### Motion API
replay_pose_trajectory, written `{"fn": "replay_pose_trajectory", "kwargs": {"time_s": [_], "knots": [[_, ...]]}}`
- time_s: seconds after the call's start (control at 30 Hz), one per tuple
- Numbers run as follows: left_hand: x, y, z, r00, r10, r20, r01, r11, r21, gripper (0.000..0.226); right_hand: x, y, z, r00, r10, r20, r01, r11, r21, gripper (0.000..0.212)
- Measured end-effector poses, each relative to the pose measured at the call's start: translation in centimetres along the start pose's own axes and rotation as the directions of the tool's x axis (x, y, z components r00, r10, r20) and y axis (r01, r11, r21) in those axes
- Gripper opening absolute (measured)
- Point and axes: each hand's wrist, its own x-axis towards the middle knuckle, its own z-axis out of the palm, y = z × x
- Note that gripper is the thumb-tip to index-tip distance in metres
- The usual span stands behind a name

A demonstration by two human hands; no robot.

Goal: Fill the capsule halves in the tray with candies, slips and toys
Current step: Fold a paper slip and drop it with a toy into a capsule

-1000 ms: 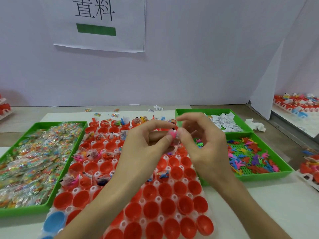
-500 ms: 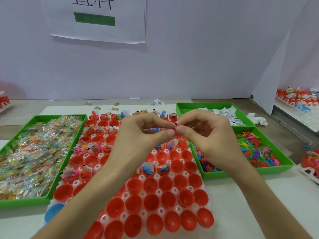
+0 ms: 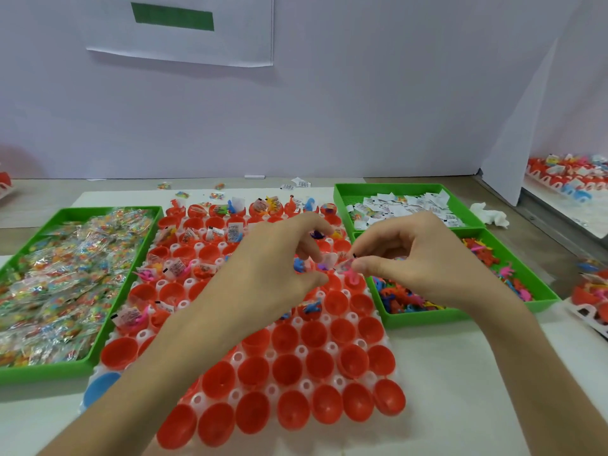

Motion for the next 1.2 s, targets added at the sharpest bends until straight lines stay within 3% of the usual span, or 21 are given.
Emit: {"fn": "replay_pose_trajectory", "kwargs": {"time_s": [0.17, 0.47, 0.9, 1.03, 1.2], "knots": [[-0.2, 0.5, 0.8, 0.995, 0.071, 0.077, -0.078, 0.993, 0.094, 0.063, 0.0, 0.2, 0.6, 0.99, 0.037, 0.138, -0.017, 0.99, -0.138, 0.013], [0.0, 0.0, 1.3, 0.991, 0.026, 0.13, -0.032, 0.999, 0.042, 0.045, 0.3, 0.6, 2.0, 0.982, 0.048, 0.183, -0.005, 0.974, -0.228, 0.008], [-0.1, -0.4, 1.6, 0.991, -0.005, 0.137, -0.003, 0.998, 0.059, 0.039, 0.5, 1.0, 2.8, 0.98, 0.066, 0.186, -0.019, 0.97, -0.242, 0.014], [0.0, -0.5, 1.2, 0.991, -0.015, 0.131, 0.011, 0.999, 0.034, 0.038, 0.6, 1.2, 2.9, 0.975, 0.083, 0.205, -0.009, 0.941, -0.338, 0.019], [0.1, -0.5, 0.5, 0.995, -0.011, 0.097, 0.008, 0.999, 0.041, 0.032, 0.5, 1.6, 2.8, 0.967, 0.104, 0.231, -0.001, 0.914, -0.406, 0.008]]}}
